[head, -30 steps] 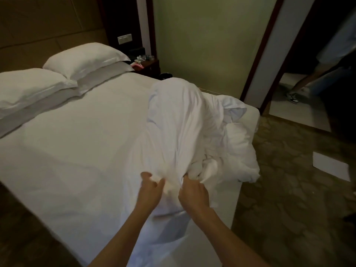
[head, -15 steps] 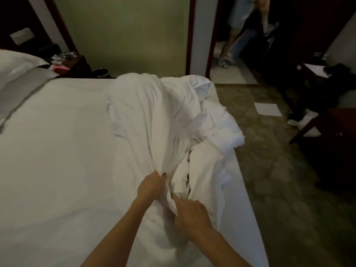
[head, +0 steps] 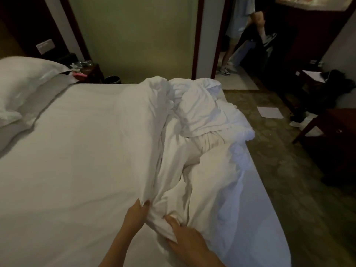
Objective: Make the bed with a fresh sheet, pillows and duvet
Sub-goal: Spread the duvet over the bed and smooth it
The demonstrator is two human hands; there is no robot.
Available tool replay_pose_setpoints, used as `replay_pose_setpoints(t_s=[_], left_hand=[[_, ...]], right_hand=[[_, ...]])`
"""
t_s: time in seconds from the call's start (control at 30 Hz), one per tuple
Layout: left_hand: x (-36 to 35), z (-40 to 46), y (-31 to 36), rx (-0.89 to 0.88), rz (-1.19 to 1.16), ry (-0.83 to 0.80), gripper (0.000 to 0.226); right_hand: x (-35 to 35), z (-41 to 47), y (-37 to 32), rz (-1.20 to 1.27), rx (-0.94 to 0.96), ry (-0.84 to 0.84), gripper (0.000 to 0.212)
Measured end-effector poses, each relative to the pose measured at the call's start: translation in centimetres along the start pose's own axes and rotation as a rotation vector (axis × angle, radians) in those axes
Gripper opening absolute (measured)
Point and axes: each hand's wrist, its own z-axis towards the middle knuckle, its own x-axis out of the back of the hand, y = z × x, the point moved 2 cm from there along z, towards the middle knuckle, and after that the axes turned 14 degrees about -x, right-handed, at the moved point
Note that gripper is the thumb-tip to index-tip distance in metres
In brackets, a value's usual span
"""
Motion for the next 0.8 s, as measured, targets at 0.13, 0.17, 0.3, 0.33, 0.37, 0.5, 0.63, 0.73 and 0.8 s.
replay_pose_setpoints(t_s=[0.13,0.17,0.3,0.33,0.37,0.5,0.63,0.73,0.8], left_hand=[[2.0,-3.0,-2.5,0.024,-0.264,0.029,0.078],[2.4,-3.6,-3.0,0.025,-0.288,0.034,0.080],[3.2,-5.4,-5.8,0.080,-0.412,0.056,0.066],[3.4,-5.7,-6.7,0.111,-0.416,0.061,0.059],[3.5,-5.9,-7.5,0.137,-0.397,0.057,0.052],[4.5,-6.2,-9.1,0.200,-0.252,0.057,0.053],[4.0,-6.0,-12.9,0.112,0.329,-0.217,0.042],[3.9,-6.3,-14.1,0.098,0.475,-0.307,0.032],[4.6,-6.2,-12.1,0.053,0.557,-0.294,0.033]], right_hand=[[-3.7,-2.6,-1.7,-0.019,-0.018,0.055,0.066],[-4.6,-3.1,-1.9,-0.014,-0.030,0.066,0.067],[-7.8,-5.3,-2.4,-0.038,-0.094,0.030,0.067],[-8.4,-5.9,-2.5,-0.032,-0.109,0.012,0.065],[-9.1,-6.6,-2.4,-0.045,-0.128,-0.023,0.063],[-12.2,-7.4,-1.3,0.051,-0.296,-0.198,0.057],[-13.2,-7.8,0.8,0.136,-0.253,-0.199,0.046],[-11.3,-6.4,0.5,0.060,-0.306,-0.142,0.034],[-8.9,-4.0,-0.4,0.012,-0.314,-0.054,0.034]])
